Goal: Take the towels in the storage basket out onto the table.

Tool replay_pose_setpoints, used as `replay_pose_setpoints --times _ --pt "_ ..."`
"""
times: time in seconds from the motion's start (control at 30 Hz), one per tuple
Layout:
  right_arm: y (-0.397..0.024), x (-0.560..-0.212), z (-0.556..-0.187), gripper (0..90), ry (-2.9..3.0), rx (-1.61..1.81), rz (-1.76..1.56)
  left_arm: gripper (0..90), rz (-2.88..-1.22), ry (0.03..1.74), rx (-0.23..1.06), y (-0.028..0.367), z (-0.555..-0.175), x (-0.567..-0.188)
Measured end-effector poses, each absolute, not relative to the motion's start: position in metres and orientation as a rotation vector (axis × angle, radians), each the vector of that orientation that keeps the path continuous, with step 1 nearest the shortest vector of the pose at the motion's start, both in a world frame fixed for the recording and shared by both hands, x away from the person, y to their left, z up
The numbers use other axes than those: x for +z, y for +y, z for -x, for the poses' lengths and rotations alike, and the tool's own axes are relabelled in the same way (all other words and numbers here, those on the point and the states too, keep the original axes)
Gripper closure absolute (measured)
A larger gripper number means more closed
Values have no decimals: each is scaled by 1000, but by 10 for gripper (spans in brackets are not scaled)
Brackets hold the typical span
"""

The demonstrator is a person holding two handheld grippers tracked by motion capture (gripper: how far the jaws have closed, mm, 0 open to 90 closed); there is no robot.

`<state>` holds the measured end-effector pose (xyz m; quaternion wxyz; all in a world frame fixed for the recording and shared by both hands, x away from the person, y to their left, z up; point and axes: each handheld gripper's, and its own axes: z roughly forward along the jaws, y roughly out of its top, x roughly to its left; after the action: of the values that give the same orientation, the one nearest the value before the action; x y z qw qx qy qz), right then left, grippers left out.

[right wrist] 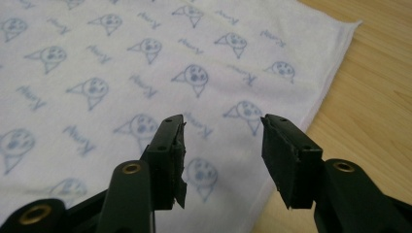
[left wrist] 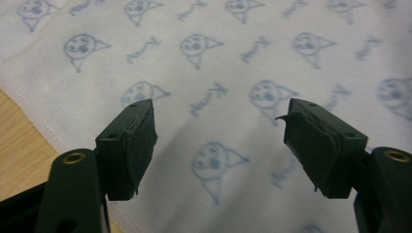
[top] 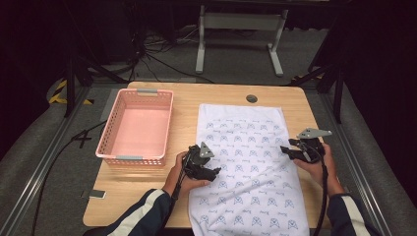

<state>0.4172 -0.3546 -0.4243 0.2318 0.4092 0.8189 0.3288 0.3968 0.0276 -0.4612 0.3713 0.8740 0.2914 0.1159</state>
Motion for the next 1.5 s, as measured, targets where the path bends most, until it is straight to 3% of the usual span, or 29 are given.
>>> replay_pose_setpoints --times 0.3,0.43,0.6,0.73,0.8,0.87,1.0,1.2,1.27,1.5 --pt "-351 -446 -438 534 2331 861 -1143 281 -2217 809 314 32 -410 -472" --pt "-359 -450 -426 565 2342 856 -1174 295 -2231 815 305 29 -405 -470" --pt "-371 -448 -403 577 2358 835 -1215 324 -2316 685 171 22 -389 -463" --pt "-376 -445 -385 576 2396 782 -1225 325 -2309 666 144 20 -389 -460" --pt "-379 -441 -376 506 2428 717 -1208 297 -2282 690 166 20 -396 -457" --pt "-383 -440 -376 496 2421 721 -1207 279 -2245 748 181 18 -409 -453" --pt "-393 -427 -397 479 2286 810 -1270 233 -2242 799 252 11 -437 -445" --pt "-398 -413 -444 476 2106 820 -1305 248 -2171 892 301 2 -482 -438" --pt "-400 -415 -458 499 2091 802 -1318 257 -2178 952 332 -3 -506 -447" --pt "-403 -430 -488 466 2053 743 -1437 278 -2128 1020 307 -4 -534 -455"
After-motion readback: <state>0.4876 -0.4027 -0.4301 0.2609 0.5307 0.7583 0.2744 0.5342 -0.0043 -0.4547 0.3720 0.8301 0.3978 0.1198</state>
